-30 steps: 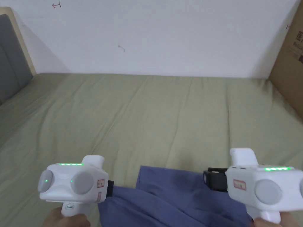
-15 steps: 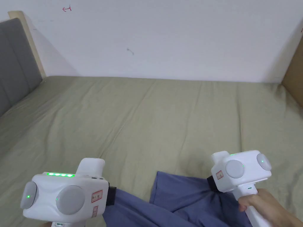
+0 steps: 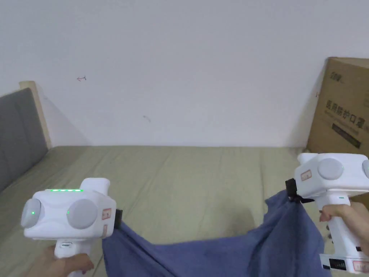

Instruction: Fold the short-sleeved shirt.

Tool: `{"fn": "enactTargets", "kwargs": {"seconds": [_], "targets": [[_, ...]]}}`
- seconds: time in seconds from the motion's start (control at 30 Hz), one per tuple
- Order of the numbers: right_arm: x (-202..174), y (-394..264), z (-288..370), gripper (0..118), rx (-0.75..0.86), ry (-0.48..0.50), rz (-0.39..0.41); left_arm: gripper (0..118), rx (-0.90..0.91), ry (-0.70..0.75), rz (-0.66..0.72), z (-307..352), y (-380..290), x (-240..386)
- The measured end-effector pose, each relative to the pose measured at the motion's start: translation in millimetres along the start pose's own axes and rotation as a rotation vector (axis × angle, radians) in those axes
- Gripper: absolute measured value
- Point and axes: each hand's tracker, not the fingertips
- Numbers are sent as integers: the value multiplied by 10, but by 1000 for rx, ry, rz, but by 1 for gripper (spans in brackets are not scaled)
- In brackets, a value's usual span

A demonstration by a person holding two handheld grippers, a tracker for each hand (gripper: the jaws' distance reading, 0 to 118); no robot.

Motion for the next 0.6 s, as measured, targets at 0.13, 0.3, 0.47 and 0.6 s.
{"fn": "enactTargets", "kwargs": {"seconds": [0.13,0.3,0.47,0.6], "targets": [[301,315,778,4,135,-17,-77,1,90,36,-51,344,461,44],[642,762,1392,4,243,-63,-173,1,185,165,-75,656,1139,74],[690,1308,1698,4,318,-65,-191,1,272,144,-14,893,1849,103],[703,1853,1767,4,375,-41,-255,1,330,182,-14,965,2438,121]]}}
